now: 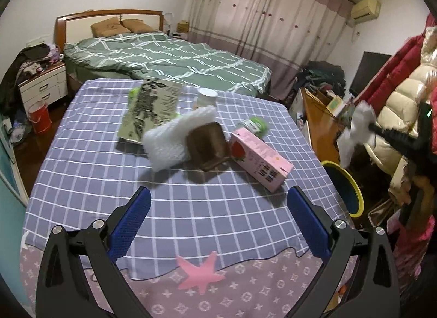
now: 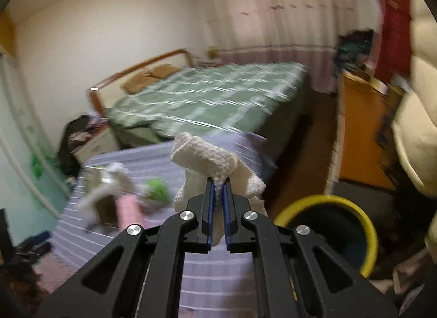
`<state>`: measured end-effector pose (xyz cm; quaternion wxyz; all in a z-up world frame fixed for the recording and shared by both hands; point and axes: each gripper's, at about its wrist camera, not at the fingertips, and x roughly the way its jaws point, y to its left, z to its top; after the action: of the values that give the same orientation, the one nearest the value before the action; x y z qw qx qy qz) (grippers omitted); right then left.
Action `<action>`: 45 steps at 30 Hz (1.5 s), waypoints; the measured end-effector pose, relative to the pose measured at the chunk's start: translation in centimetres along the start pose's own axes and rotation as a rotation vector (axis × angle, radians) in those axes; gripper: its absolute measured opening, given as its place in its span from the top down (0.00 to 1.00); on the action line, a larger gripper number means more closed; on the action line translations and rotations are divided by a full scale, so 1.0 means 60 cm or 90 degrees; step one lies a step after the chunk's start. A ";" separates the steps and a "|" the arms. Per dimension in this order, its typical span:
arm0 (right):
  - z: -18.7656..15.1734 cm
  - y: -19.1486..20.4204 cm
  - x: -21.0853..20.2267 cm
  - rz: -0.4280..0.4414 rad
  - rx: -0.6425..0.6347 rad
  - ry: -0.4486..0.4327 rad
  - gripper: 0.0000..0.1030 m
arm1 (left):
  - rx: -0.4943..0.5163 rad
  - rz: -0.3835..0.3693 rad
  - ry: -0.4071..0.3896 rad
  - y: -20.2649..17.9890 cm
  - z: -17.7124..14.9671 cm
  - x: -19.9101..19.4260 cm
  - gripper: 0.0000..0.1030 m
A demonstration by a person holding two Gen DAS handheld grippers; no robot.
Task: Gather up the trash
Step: 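Carry the foam net over the yellow bin and open the right gripper, then reach the left gripper to the pink milk carton and grasp it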
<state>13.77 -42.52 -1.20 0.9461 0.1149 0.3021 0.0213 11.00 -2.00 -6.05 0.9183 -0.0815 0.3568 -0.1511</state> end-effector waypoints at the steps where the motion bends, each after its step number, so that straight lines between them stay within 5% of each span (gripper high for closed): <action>1: -0.010 -0.024 0.006 -0.018 0.014 0.007 0.94 | 0.006 -0.001 0.003 -0.009 0.000 0.003 0.05; 13: -0.116 -0.201 0.087 -0.159 0.099 0.077 0.92 | 0.070 -0.019 0.033 -0.096 0.004 0.041 0.05; 15: -0.125 -0.214 0.098 -0.168 0.099 0.087 0.86 | 0.075 -0.019 0.037 -0.104 0.004 0.048 0.05; 17: -0.132 -0.223 0.101 -0.181 0.099 0.090 0.63 | 0.077 -0.019 0.041 -0.108 0.004 0.053 0.05; 19: -0.135 -0.228 0.099 -0.189 0.102 0.082 0.54 | 0.077 -0.021 0.045 -0.110 0.004 0.059 0.05; 25: -0.142 -0.233 0.093 -0.187 0.106 0.078 0.54 | 0.068 -0.022 0.061 -0.100 0.002 0.082 0.05; 35: -0.143 -0.207 0.105 -0.154 0.098 0.091 0.53 | 0.081 0.043 0.071 -0.056 0.012 0.136 0.05; 45: -0.144 -0.202 0.114 -0.145 0.103 0.097 0.52 | 0.080 -0.078 0.111 -0.130 0.026 0.181 0.05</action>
<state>14.05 -51.81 -14.71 0.9042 0.1542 0.3850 -0.1017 17.93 -12.93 -9.77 0.8761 -0.0323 0.4196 -0.2353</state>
